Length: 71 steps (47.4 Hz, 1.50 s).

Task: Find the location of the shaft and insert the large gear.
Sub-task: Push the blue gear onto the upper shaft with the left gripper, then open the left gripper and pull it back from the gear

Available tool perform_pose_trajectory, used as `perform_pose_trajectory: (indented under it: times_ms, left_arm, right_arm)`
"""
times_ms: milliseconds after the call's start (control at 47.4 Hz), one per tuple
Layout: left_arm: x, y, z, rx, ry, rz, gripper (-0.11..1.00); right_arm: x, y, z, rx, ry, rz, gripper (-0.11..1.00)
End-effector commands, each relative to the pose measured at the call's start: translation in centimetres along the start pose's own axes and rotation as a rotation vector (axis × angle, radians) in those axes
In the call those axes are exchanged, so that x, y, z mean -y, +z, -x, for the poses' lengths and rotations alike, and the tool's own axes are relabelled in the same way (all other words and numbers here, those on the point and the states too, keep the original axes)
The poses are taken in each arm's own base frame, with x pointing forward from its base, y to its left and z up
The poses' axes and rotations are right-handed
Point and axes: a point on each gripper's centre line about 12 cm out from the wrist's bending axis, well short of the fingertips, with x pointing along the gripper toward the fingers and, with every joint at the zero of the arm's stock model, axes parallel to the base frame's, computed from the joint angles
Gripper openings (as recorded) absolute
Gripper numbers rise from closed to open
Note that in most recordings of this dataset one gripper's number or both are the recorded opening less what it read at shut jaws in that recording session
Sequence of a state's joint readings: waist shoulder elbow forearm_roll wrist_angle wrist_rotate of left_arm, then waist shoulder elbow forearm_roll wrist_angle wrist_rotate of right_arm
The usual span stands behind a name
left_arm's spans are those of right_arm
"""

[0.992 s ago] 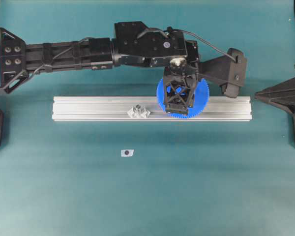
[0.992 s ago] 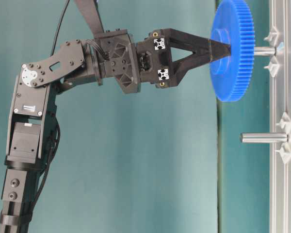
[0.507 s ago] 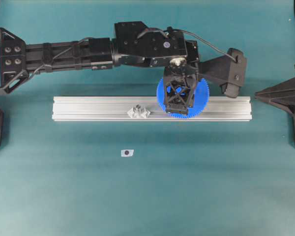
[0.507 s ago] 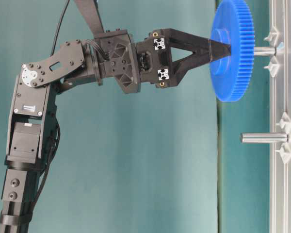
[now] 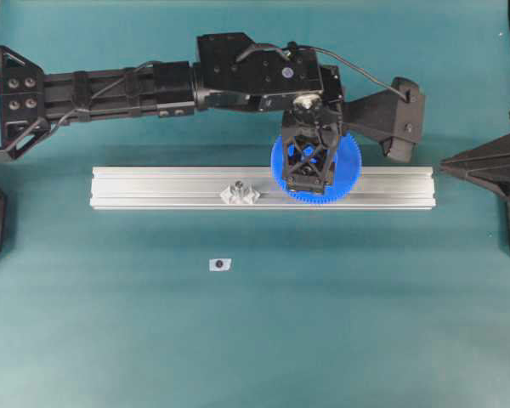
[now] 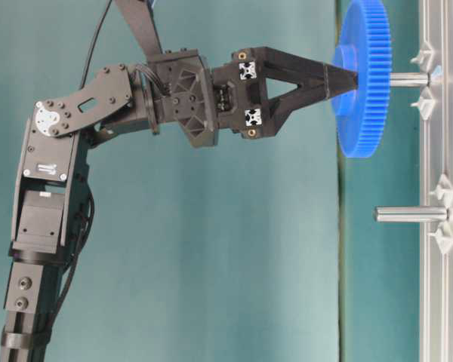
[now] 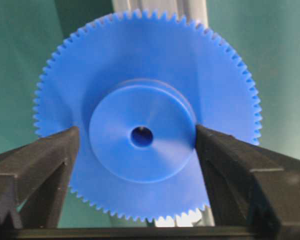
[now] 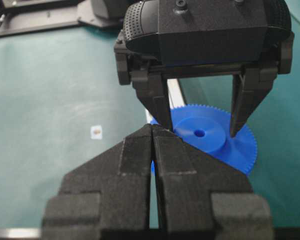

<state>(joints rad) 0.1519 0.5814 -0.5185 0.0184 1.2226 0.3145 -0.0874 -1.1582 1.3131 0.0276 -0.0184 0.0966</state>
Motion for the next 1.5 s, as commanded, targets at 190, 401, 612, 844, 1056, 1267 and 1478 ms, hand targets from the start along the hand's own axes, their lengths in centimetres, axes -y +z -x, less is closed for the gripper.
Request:
perform_pose_trajectory:
  times_ms: [190,401,612,844,1056,1267,1478]
  left_arm:
    - [-0.7,0.8,3.0,0.059,0.026,0.006,0.83]
    - [0.7,1.0,3.1,0.04,0.012,-0.014,0.83]
    - [1.1,1.1,3.1,0.04,0.009,-0.013,0.83]
    - [1.1,1.2,3.4,0.048,0.012,-0.012,0.83]
    - [1.1,1.6,3.9,0.066,0.016,-0.001,0.83]
    - [0.9,2.1,5.1,0.086,0.021,0.024,0.83]
    - [1.3,2.3,6.2,0.076,0.015,0.023,0.83]
  right_arm:
    - [0.0,0.4,-0.1,0.009,0.0,-0.008,-0.01]
    - [0.0,0.4,-0.1,0.011,0.0,-0.008,-0.01]
    - [0.0,0.3,-0.1,0.008,-0.001,-0.009,-0.01]
    - [0.0,0.3,-0.1,0.009,0.0,-0.012,-0.01]
    - [0.0,0.3,-0.1,0.008,-0.001,-0.012,-0.01]
    - [0.0,0.3,-0.1,0.008,-0.001,-0.012,-0.01]
    - [0.0,0.3,-0.1,0.008,-0.001,-0.012,-0.01]
